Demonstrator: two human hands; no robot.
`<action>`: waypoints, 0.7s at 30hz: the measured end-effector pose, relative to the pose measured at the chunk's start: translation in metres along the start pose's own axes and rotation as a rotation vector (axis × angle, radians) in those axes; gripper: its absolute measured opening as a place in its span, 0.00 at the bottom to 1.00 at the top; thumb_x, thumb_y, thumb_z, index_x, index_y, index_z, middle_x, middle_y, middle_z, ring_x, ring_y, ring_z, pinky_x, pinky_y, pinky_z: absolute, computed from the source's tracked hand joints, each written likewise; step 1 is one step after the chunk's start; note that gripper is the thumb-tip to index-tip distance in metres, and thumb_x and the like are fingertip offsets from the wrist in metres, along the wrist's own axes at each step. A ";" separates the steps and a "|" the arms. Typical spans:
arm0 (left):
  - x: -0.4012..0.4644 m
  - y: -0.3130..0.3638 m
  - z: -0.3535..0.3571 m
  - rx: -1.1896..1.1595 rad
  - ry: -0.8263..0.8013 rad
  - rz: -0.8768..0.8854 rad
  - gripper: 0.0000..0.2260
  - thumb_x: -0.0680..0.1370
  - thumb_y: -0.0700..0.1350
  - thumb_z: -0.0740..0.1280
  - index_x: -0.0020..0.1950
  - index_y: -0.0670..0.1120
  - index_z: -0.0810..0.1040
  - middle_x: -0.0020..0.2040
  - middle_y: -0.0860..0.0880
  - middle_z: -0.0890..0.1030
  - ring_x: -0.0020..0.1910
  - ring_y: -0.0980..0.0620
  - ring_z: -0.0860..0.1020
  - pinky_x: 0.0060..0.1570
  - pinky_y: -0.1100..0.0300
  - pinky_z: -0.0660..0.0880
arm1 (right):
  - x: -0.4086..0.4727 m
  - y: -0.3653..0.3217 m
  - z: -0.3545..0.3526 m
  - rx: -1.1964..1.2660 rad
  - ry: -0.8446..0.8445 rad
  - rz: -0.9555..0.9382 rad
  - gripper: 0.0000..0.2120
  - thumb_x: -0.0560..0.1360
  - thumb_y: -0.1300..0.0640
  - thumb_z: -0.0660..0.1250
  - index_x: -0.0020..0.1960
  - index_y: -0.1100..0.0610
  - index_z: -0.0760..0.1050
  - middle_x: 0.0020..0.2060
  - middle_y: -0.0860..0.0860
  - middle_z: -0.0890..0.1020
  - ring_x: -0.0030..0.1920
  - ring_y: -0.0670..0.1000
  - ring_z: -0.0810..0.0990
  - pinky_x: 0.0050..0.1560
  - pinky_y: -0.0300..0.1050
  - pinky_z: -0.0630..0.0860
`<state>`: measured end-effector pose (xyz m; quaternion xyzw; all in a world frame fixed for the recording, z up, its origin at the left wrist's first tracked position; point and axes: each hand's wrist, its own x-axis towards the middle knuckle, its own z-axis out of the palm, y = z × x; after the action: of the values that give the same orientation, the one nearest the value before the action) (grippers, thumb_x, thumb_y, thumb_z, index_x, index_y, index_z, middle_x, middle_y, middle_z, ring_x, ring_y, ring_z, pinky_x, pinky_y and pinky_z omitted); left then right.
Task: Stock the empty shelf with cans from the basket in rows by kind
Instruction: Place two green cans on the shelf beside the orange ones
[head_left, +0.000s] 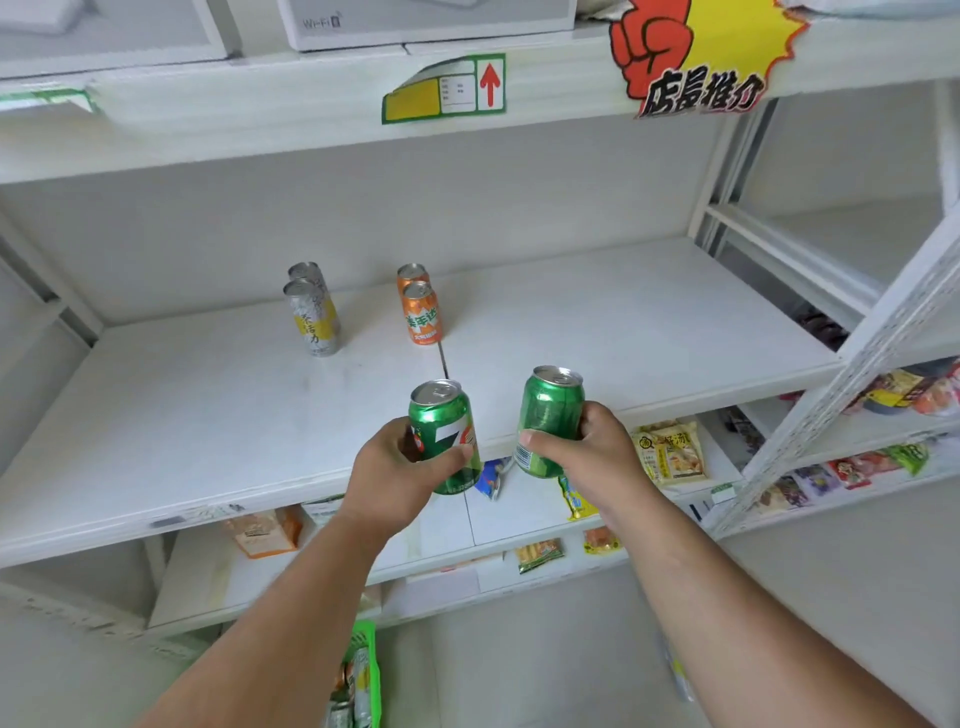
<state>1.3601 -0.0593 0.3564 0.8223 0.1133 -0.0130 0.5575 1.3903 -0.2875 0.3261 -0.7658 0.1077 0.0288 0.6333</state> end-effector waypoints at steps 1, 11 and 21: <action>0.006 -0.001 -0.002 -0.005 -0.004 0.000 0.16 0.69 0.54 0.79 0.52 0.53 0.82 0.44 0.54 0.85 0.43 0.53 0.83 0.38 0.60 0.75 | 0.004 -0.002 0.001 -0.004 0.002 0.004 0.19 0.64 0.50 0.82 0.52 0.52 0.82 0.45 0.49 0.88 0.48 0.50 0.88 0.51 0.54 0.85; 0.071 -0.019 0.009 -0.007 -0.047 0.056 0.20 0.68 0.55 0.79 0.57 0.53 0.80 0.48 0.55 0.84 0.48 0.57 0.82 0.44 0.66 0.76 | 0.050 -0.011 0.012 -0.103 0.070 0.008 0.21 0.64 0.52 0.83 0.53 0.50 0.79 0.46 0.48 0.87 0.48 0.49 0.87 0.51 0.53 0.85; 0.133 -0.015 0.069 0.030 -0.107 0.004 0.22 0.67 0.53 0.80 0.58 0.55 0.79 0.52 0.57 0.82 0.53 0.59 0.79 0.52 0.60 0.77 | 0.125 0.015 -0.022 -0.187 0.059 0.029 0.25 0.64 0.50 0.83 0.56 0.47 0.76 0.49 0.45 0.85 0.49 0.47 0.85 0.50 0.48 0.84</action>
<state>1.4934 -0.0946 0.2966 0.8290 0.0817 -0.0574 0.5502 1.5075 -0.3275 0.2930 -0.8204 0.1343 0.0252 0.5552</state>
